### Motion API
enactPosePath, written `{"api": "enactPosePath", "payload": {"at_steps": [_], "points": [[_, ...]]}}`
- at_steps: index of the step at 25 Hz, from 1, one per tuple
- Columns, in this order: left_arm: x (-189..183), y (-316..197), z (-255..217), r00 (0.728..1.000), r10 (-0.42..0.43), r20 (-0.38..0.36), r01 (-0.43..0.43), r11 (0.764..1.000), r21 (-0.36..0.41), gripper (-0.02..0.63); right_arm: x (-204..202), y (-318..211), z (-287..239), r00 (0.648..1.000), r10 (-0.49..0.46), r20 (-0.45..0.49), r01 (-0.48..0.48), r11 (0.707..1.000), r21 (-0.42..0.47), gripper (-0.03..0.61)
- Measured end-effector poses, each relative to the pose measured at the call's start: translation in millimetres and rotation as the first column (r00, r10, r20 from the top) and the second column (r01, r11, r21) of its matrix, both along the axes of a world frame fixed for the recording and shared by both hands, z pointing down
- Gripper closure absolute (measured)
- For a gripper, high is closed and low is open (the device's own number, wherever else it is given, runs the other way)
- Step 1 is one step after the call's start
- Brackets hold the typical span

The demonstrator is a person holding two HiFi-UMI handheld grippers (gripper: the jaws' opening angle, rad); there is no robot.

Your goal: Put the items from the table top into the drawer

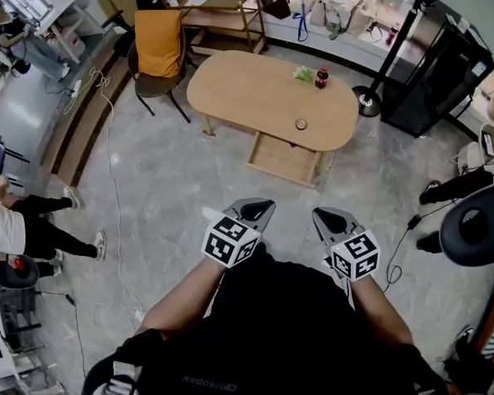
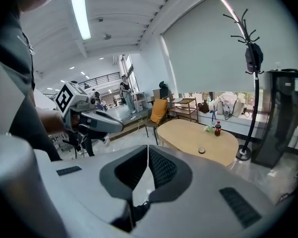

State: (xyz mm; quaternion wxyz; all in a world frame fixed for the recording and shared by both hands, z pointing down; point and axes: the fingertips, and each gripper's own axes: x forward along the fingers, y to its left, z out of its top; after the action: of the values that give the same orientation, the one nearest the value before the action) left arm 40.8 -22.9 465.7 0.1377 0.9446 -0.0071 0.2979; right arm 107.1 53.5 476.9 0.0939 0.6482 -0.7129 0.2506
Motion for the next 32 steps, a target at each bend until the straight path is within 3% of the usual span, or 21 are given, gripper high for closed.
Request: {"api": "enactPosePath", "payload": {"at_steps": [9,15,22,27,29,32], "points": [[28.8,-133.9,9.9,0.995,0.101,0.017,-0.101,0.995,-0.018,0.609,19.5,-118.3,9.0,0.995,0.100,-0.022,-0.102,0.992,-0.069,0.574],[25.7,-190.7,32.7,0.992,0.113,0.056,-0.111,0.993,-0.037,0.609,35.7,-170.3,23.4,0.991,0.123,-0.054,-0.128,0.985,-0.116,0.574],[42.3,-214.1,61.4,0.993,0.083,0.086,-0.076,0.994,-0.083,0.609,75.5,-205.3,68.5,0.983,0.006,-0.185,-0.047,0.975,-0.217,0.574],[60.1,-237.0,76.2,0.992,0.024,0.122,-0.012,0.995,-0.099,0.609,115.8,-232.1,112.0,0.978,-0.066,-0.199,0.006,0.958,-0.287,0.574],[72.4,-247.3,86.9,0.988,-0.008,0.154,0.023,0.995,-0.101,0.609,135.2,-241.6,138.5,0.973,-0.118,-0.199,0.045,0.940,-0.339,0.574],[99.3,-259.1,110.1,0.978,-0.045,0.204,0.068,0.992,-0.107,0.609,171.3,-252.0,194.4,0.959,-0.214,-0.184,0.113,0.888,-0.446,0.574]]}}
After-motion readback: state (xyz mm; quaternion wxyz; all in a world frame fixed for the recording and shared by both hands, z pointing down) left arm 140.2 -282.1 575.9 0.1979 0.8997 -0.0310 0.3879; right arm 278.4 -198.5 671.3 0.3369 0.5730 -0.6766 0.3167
